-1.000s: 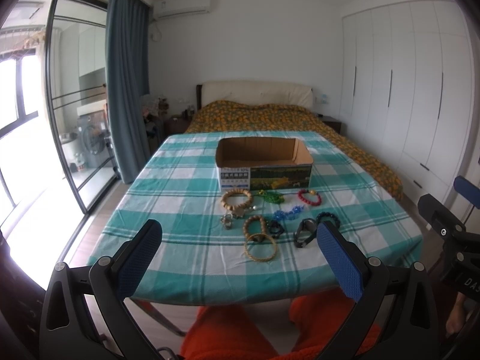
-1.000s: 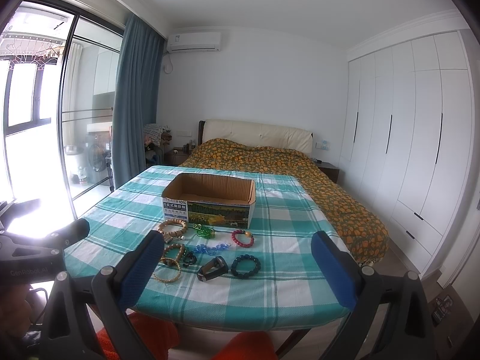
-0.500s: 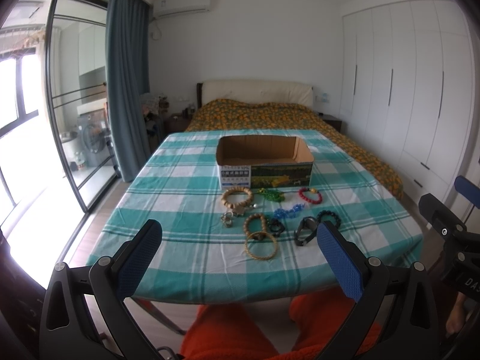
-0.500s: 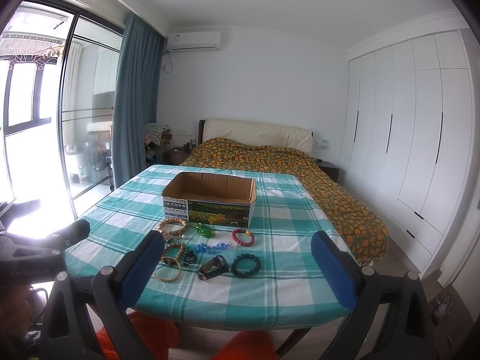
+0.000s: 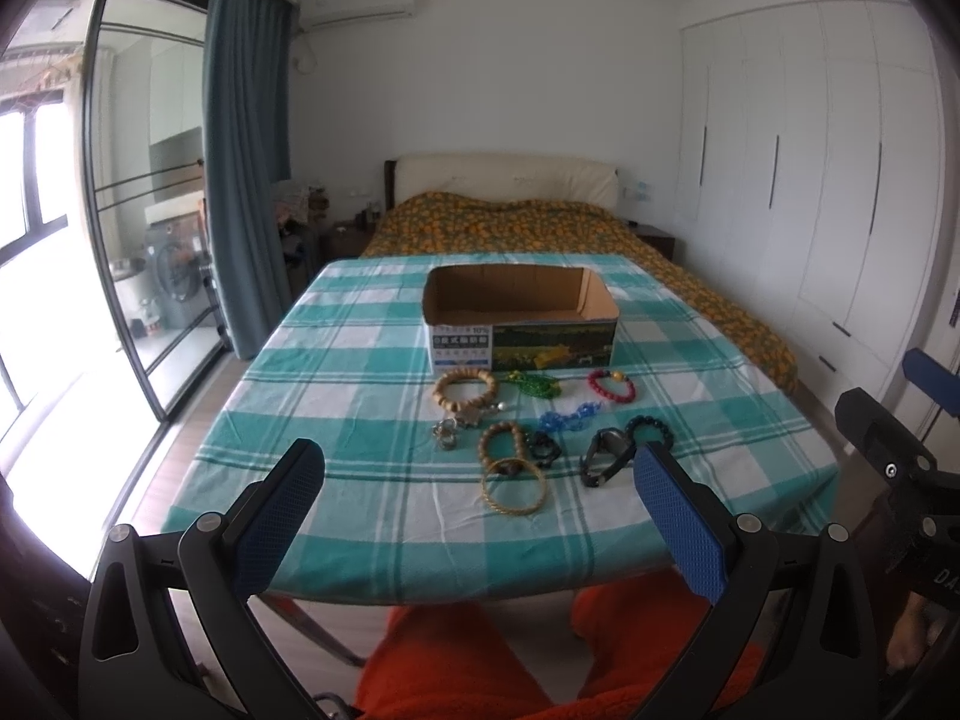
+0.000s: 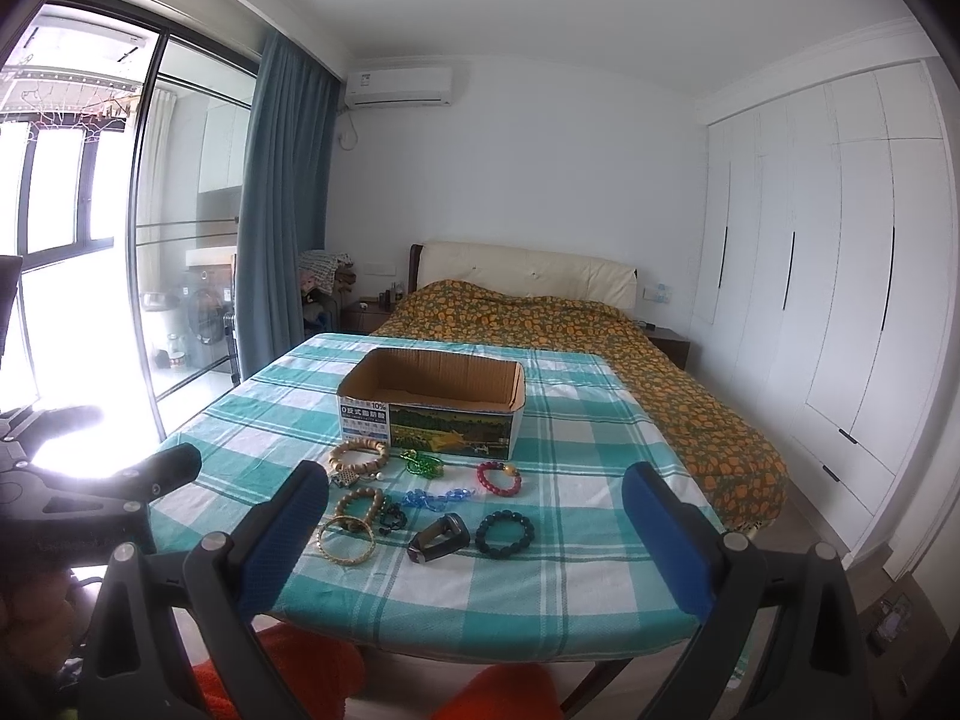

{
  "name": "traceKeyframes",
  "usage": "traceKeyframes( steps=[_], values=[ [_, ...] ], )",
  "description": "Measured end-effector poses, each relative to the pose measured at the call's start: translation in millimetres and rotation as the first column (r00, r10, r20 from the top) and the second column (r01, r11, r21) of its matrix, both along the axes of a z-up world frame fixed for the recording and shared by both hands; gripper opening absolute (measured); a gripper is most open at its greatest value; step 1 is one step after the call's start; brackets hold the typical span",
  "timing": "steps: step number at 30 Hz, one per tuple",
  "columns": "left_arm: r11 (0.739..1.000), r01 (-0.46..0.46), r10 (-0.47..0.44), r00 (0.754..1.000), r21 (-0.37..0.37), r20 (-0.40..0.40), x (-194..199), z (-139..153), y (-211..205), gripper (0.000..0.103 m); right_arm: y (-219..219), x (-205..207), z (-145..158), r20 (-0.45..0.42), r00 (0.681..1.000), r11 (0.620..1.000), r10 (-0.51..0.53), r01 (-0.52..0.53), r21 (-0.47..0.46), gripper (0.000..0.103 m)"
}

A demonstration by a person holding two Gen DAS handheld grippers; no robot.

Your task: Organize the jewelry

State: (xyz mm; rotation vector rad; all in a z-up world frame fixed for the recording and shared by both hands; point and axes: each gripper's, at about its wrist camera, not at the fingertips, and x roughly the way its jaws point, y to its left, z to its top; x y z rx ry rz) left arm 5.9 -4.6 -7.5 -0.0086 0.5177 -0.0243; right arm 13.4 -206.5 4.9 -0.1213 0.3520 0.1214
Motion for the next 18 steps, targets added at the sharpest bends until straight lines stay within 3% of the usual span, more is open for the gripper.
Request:
traceKeyframes(
  steps=[9, 18],
  values=[
    [0.998, 0.045, -0.044, 0.999, 0.050, -0.011, 1.4, 0.3, -12.3, 0.103, -3.9, 2.6, 0.8, -0.015, 1.000, 1.000, -0.013, 0.014, 0.016, 0.100],
    [0.998, 0.063, -0.063, 0.993, -0.004, -0.100, 15.5, -7.3, -3.9, 0.103, -9.7, 9.9, 3.1, -0.026, 0.999, 0.999, -0.039, 0.040, 0.031, 0.100]
  ],
)
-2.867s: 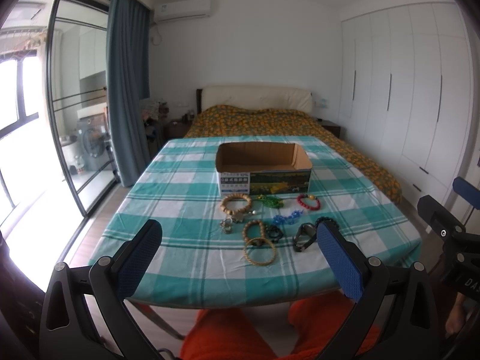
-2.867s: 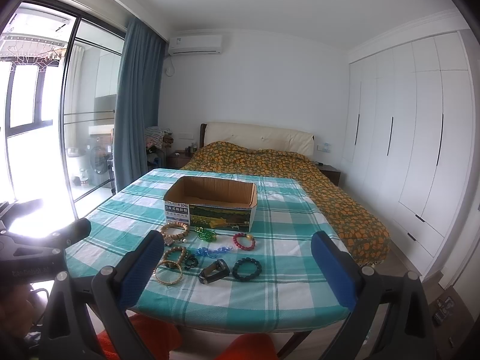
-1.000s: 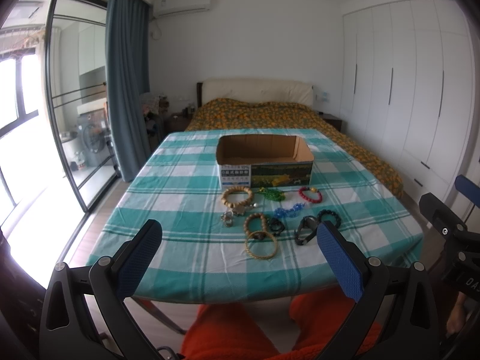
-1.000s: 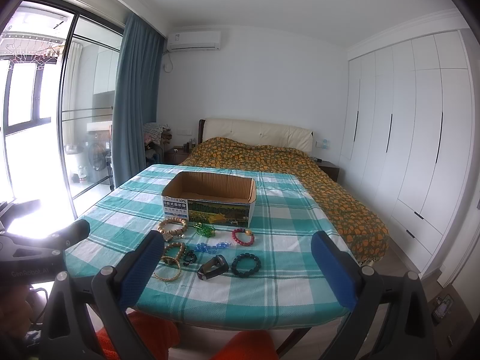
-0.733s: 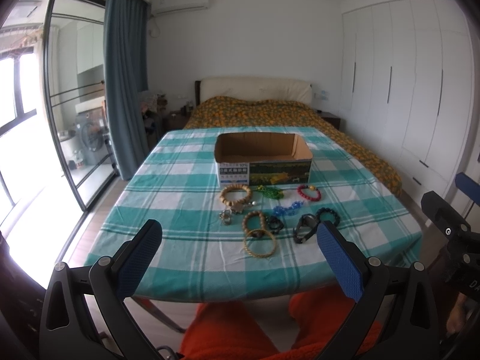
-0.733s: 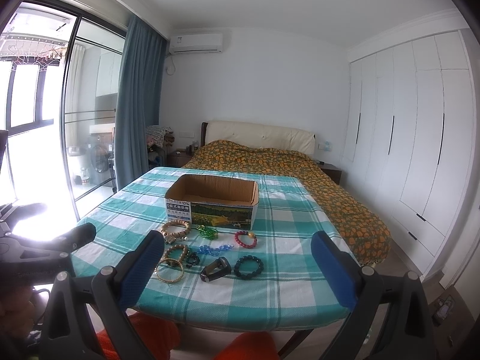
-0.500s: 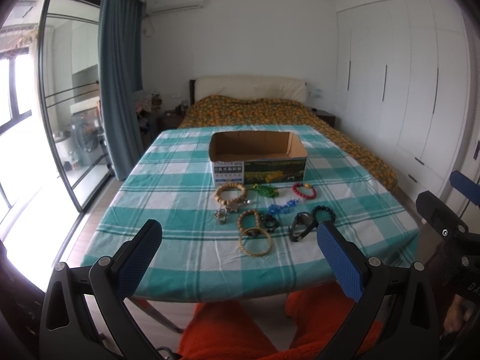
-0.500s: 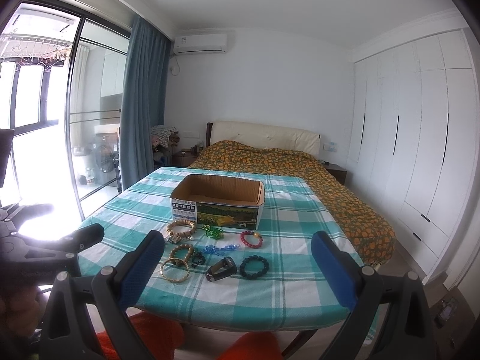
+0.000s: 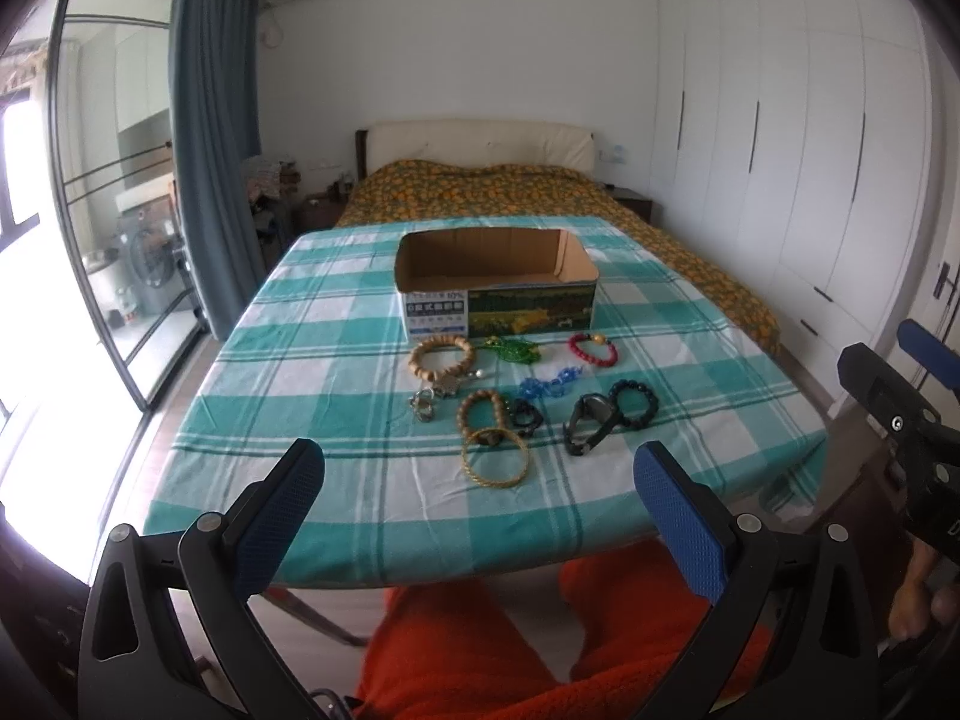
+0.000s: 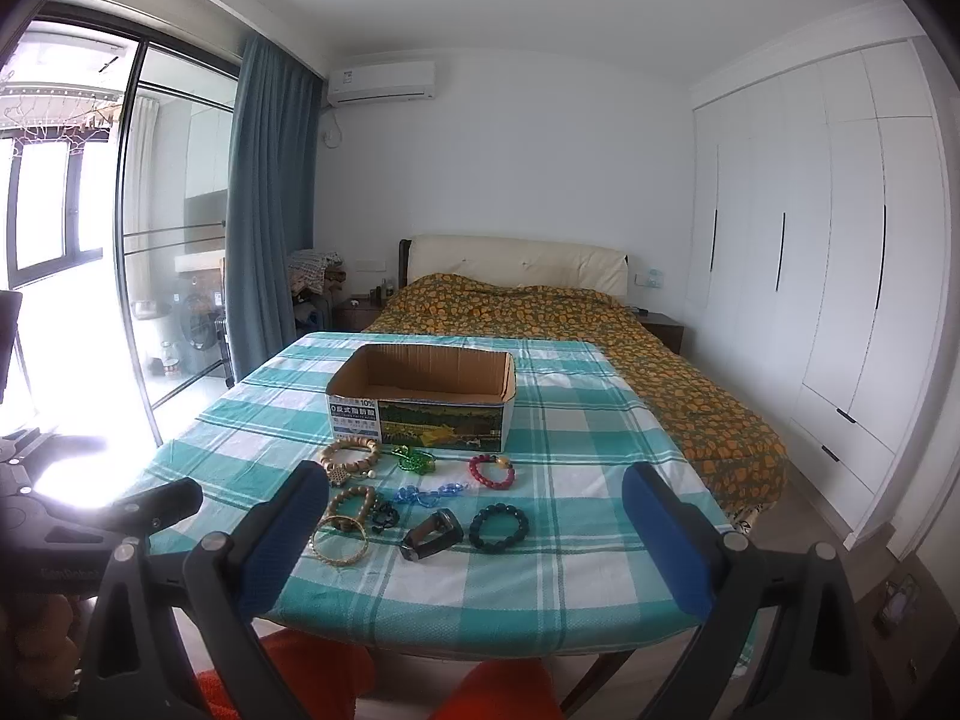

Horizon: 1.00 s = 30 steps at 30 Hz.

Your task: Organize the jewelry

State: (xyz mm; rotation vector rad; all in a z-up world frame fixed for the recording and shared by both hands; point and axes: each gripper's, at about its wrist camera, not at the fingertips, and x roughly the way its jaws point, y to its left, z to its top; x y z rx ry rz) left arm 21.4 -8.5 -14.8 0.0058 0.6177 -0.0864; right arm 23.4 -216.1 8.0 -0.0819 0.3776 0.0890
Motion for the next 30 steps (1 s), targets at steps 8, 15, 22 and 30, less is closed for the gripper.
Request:
traceKeyframes(
  steps=[8, 15, 22, 30],
  values=[
    [0.997, 0.017, -0.022, 0.997, -0.073, -0.076, 19.5, -11.4, 11.4, 0.103, -5.9, 16.1, -5.6, -0.027, 1.000, 1.000, -0.016, 0.016, 0.008, 0.100],
    [0.998, 0.003, -0.009, 0.996, -0.070, -0.087, 41.6, -18.2, 16.6, 0.103, -10.6, 42.1, -15.4, -0.058, 0.998, 1.000, -0.030, 0.030, -0.002, 0.100],
    [0.997, -0.019, 0.009, 0.990, -0.070, -0.140, 71.2, -40.5, 23.3, 0.103, -20.3, 75.3, -34.9, -0.120, 0.992, 0.999, -0.050, 0.049, -0.015, 0.100],
    [0.995, -0.038, 0.017, 0.975, -0.091, -0.220, 104.2, -73.0, 30.7, 0.103, -37.2, 109.3, -61.0, -0.201, 0.977, 0.998, -0.069, 0.068, -0.016, 0.100]
  ],
)
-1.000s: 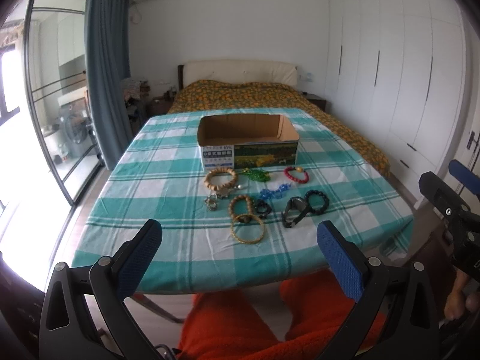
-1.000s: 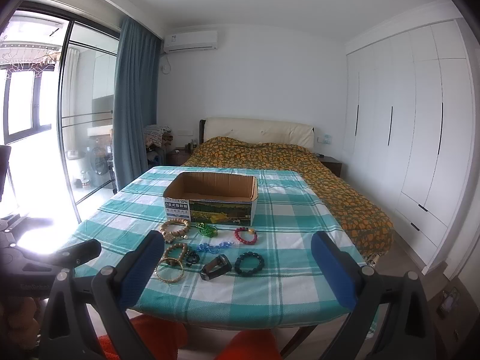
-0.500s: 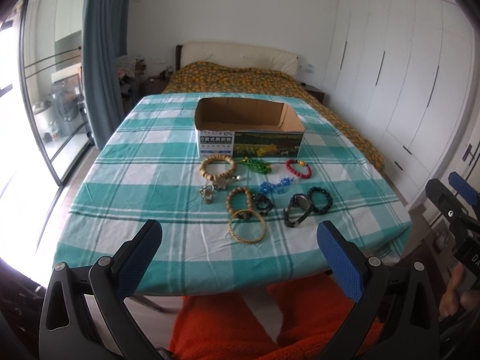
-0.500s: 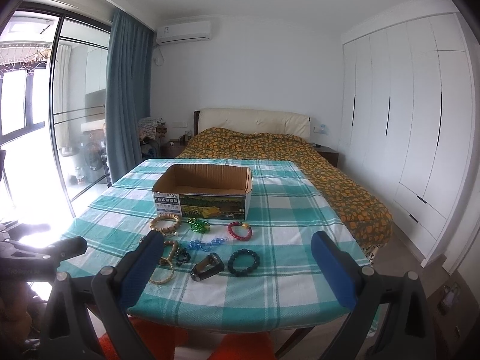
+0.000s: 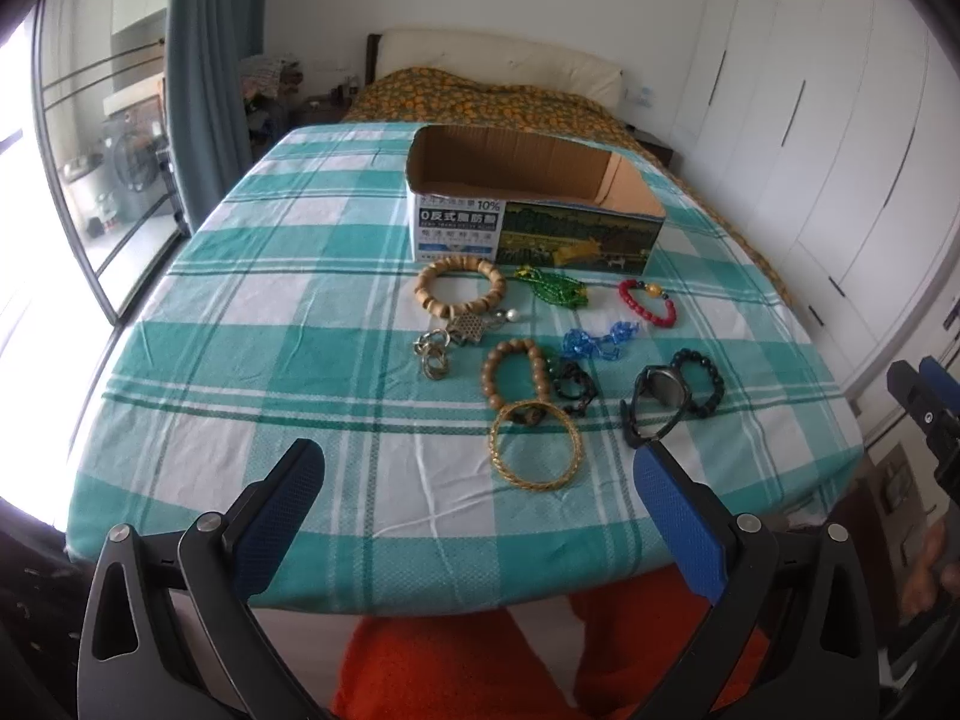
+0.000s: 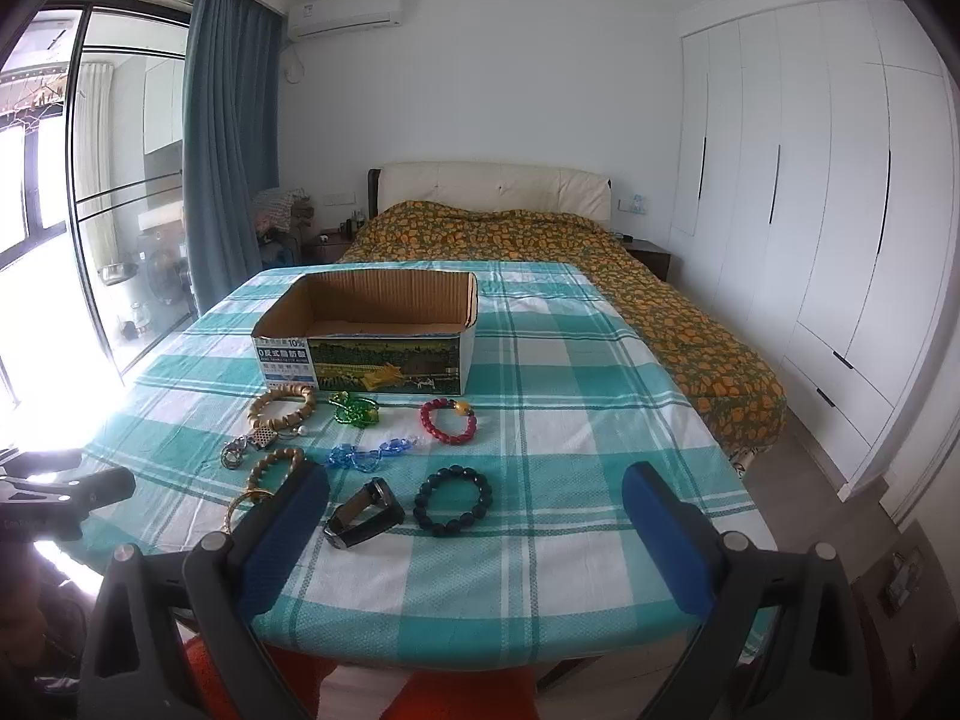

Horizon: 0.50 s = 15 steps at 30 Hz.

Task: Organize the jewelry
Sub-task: 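Grasp the gold bangle with the left tool while the right tool grasps the black bead bracelet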

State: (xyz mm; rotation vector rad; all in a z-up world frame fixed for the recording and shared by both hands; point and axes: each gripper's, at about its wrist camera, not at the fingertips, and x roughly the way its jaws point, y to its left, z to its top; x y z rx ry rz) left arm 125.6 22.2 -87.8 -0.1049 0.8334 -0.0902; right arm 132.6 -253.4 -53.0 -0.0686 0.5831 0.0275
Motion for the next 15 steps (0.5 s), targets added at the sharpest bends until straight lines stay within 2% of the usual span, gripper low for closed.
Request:
traceKeyframes(
  steps=[8, 15],
  values=[
    [1.000, 0.003, -0.001, 0.998, 0.030, -0.059, 30.6, -28.9, -6.0, 0.103, -19.5, 34.5, -32.4, -0.074, 0.997, 0.999, -0.031, 0.032, 0.007, 0.100],
    [0.997, -0.018, 0.027, 0.991, 0.077, -0.130, 52.7, -68.3, -8.8, 0.103, -22.7, 72.7, -73.6, -0.110, 0.994, 1.000, -0.004, 0.004, -0.004, 0.100]
  ],
)
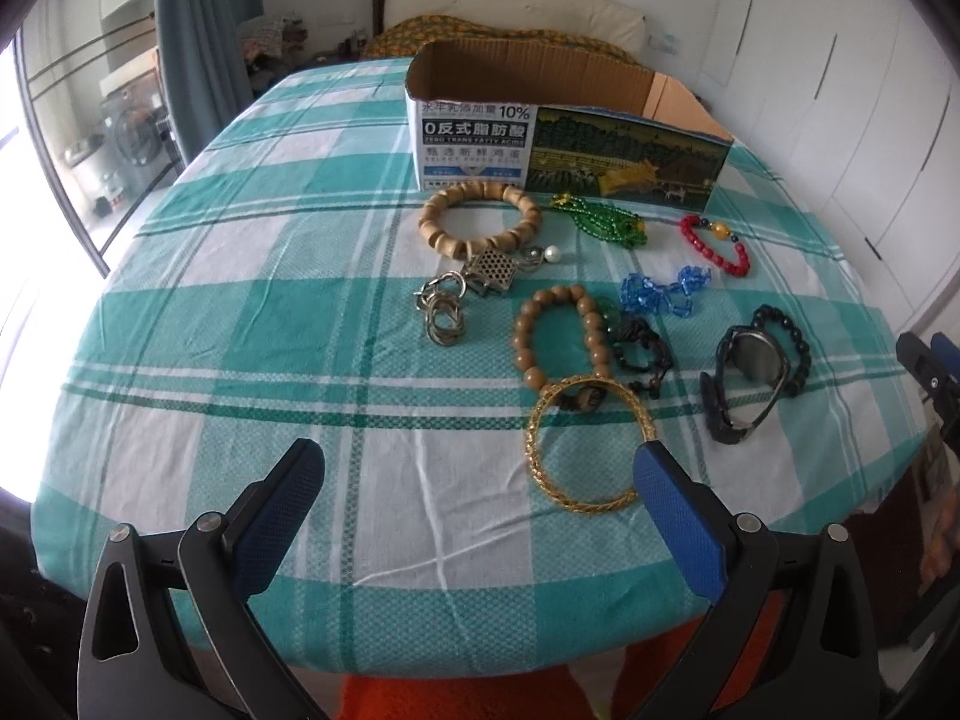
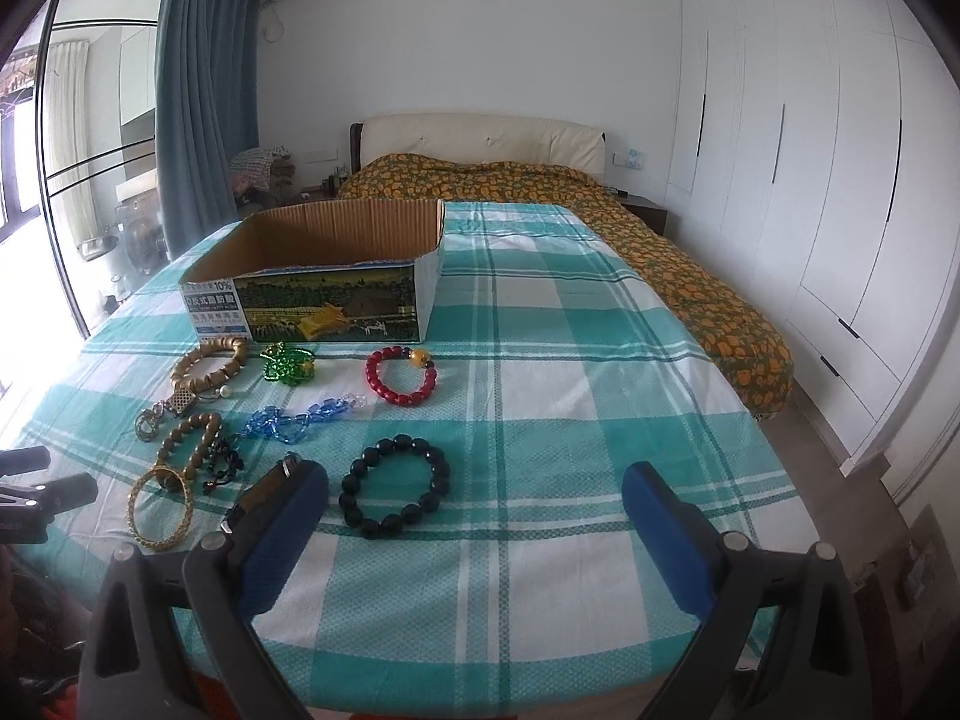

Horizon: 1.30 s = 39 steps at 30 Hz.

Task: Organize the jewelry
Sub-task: 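Grasp the gold bangle with the left tool while the right tool grasps the black bead bracelet, then carry both bracelets into the cardboard box and open both tools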

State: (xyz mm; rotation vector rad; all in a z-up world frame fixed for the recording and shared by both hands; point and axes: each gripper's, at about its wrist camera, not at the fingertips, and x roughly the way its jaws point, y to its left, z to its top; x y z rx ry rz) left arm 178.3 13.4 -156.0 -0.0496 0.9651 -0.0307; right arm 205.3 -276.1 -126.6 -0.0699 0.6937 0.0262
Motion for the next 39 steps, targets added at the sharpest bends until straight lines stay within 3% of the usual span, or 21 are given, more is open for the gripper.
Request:
traceKeyframes(
  steps=[8, 9, 11, 14, 18, 20, 21, 22, 23, 25, 26, 31, 39],
  values=[
    [0.999, -0.013, 0.016, 0.997, 0.047, -0.080, 17.1, -37.2, -4.2, 0.102, -1.0, 53.1, -52.3, -0.157, 0.987, 0.998, 0.018, -0.009, 0.056, 0.096],
    [0.998, -0.013, 0.019, 0.996, 0.059, -0.089, 18.9, -41.4, -5.5, 0.102, -0.5, 57.8, -58.4, -0.175, 0.984, 0.998, 0.025, -0.014, 0.065, 0.092],
    [0.998, -0.018, 0.022, 0.997, 0.061, -0.078, 19.4, -44.5, -5.3, 0.103, 1.3, 66.4, -71.9, -0.221, 0.975, 0.998, 0.030, -0.017, 0.058, 0.073],
    [0.998, -0.013, 0.018, 0.997, 0.061, -0.075, 19.2, -42.5, -4.3, 0.103, 10.0, 64.7, -75.3, -0.203, 0.979, 0.999, 0.033, -0.035, -0.009, 0.064],
    [0.998, -0.010, 0.015, 0.996, 0.060, -0.088, 18.2, -38.0, -3.0, 0.103, 16.0, 61.3, -75.2, -0.207, 0.977, 0.998, 0.058, -0.064, -0.019, 0.055],
    [0.998, -0.006, 0.012, 0.994, 0.055, -0.108, 20.2, -38.3, -4.3, 0.101, 20.3, 60.0, -73.4, -0.216, 0.973, 0.996, 0.083, -0.089, -0.020, 0.034],
    [0.999, 0.002, 0.003, 0.994, 0.049, -0.105, 18.8, -35.4, -5.5, 0.091, 23.0, 59.4, -72.4, -0.223, 0.970, 0.994, 0.094, -0.102, -0.025, 0.028],
    [0.999, 0.014, -0.009, 0.995, 0.050, -0.095, 16.9, -31.7, -8.1, 0.076, 25.6, 59.4, -71.5, -0.229, 0.968, 0.993, 0.100, -0.110, -0.033, 0.016],
    [0.998, 0.033, -0.029, 0.996, 0.048, -0.090, 16.7, -29.5, -13.6, 0.066, 27.0, 60.4, -70.9, -0.236, 0.966, 0.993, 0.103, -0.114, -0.034, 0.013],
    [0.997, 0.069, -0.065, 0.994, 0.039, -0.084, 14.8, -26.6, -20.4, 0.020, 26.1, 62.4, -68.9, -0.246, 0.962, 0.993, 0.117, -0.120, 0.000, 0.013],
    [0.996, 0.084, -0.081, 0.993, 0.028, -0.084, 15.4, -26.0, -22.9, 0.009, 25.0, 63.3, -66.7, -0.246, 0.962, 0.993, 0.120, -0.120, 0.018, 0.013],
    [0.991, 0.094, -0.101, 0.992, -0.091, -0.077, 19.5, -19.5, -16.8, 0.004, 17.5, 66.6, -40.2, -0.219, 0.965, 0.988, 0.144, -0.125, 0.094, 0.013],
    [0.976, 0.121, -0.122, 0.993, -0.183, 0.006, 29.3, 33.8, -5.4, 0.004, 17.1, 72.3, 17.6, -0.143, 0.968, 0.976, 0.204, -0.190, 0.107, 0.013]
  ],
)
